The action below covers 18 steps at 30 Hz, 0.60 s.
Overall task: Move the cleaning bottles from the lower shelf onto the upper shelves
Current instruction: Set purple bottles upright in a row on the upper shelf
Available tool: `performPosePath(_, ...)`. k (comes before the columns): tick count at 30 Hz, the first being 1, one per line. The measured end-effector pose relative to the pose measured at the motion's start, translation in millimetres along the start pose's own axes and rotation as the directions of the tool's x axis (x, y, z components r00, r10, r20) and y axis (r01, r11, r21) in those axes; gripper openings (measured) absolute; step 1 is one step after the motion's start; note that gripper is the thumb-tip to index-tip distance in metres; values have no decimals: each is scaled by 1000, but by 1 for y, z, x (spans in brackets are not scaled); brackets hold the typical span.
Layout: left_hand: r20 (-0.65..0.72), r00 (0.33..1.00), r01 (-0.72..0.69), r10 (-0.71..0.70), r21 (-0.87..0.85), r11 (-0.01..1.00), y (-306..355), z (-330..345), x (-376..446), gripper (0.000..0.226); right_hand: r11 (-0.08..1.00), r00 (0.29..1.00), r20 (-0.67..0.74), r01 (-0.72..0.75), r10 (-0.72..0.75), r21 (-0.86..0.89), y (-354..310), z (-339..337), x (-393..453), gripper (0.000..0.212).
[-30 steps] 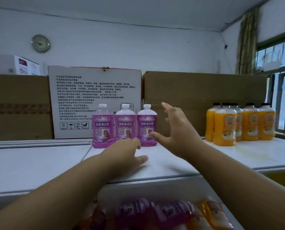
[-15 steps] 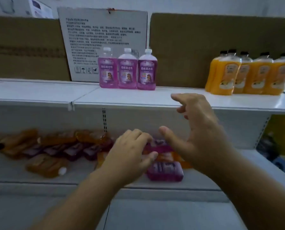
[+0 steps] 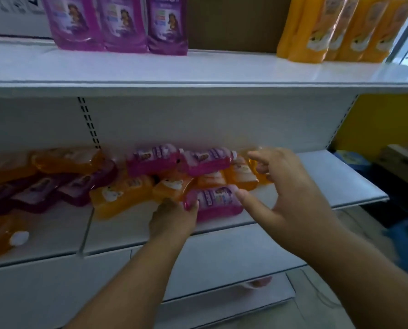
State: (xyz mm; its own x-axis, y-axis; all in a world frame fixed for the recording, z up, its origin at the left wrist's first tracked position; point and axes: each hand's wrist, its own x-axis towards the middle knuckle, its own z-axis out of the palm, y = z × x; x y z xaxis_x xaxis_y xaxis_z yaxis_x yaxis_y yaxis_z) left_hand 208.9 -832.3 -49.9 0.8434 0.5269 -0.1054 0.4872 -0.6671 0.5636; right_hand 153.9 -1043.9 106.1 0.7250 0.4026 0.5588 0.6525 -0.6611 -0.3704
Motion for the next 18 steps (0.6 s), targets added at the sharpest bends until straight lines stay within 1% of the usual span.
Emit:
performPosePath(1, -20, 1000, 12, -14, -65, 998, 0, 2, 4, 75, 1000, 1000, 0, -12, 12, 2, 0, 3, 1, 51)
performPosePath(3, 4, 998, 64, -65, -209, 976, 1, 6, 14, 76, 999, 999, 2, -44, 44, -2, 5, 13, 4, 49)
performPosePath(4, 14, 996, 84, -84, -254, 963, 0, 8, 15, 77, 998, 998, 9, -56, 56, 4, 8, 18, 5, 48)
performPosePath(7, -6, 993, 108, -122, -421, 900, 1, 8, 12, 77, 995, 995, 42, -89, 87, 34, 18, 26, 8, 53)
performPosePath(8, -12, 991, 108, -133, -522, 846, 2, 7, 10, 72, 994, 994, 52, -97, 95, 47, 22, 29, 11, 54)
performPosePath(9, 6, 987, 125, -159, -642, 756, 3, 6, 8, 62, 993, 993, 61, -104, 100, 58, 28, 31, 13, 54)
performPosePath(10, 50, 981, 161, -188, -756, 635, 5, 4, 6, 50, 993, 994, 59, -100, 97, 64, 34, 34, 17, 54)
performPosePath(11, 90, 974, 190, -209, -829, 526, 6, 0, 2, 40, 993, 994, 61, -94, 90, 69, 40, 37, 20, 54)
performPosePath(12, 94, 974, 183, -204, -859, 477, 8, -5, -3, 36, 993, 995, 64, -88, 83, 84, 47, 40, 23, 53)
performPosePath(14, -4, 988, 74, -153, -863, 500, 12, -17, -17, 43, 987, 993, 89, -85, 73, 138, 61, 47, 30, 48)
performPosePath(16, -140, 983, -49, -119, -826, 562, 16, -34, -37, 49, 972, 988, 132, -107, 81, 207, 74, 54, 39, 45)
performPosePath(18, -236, 969, -148, -77, -799, 583, 21, -50, -58, 47, 964, 986, 154, -97, 60, 246, 90, 61, 48, 46)
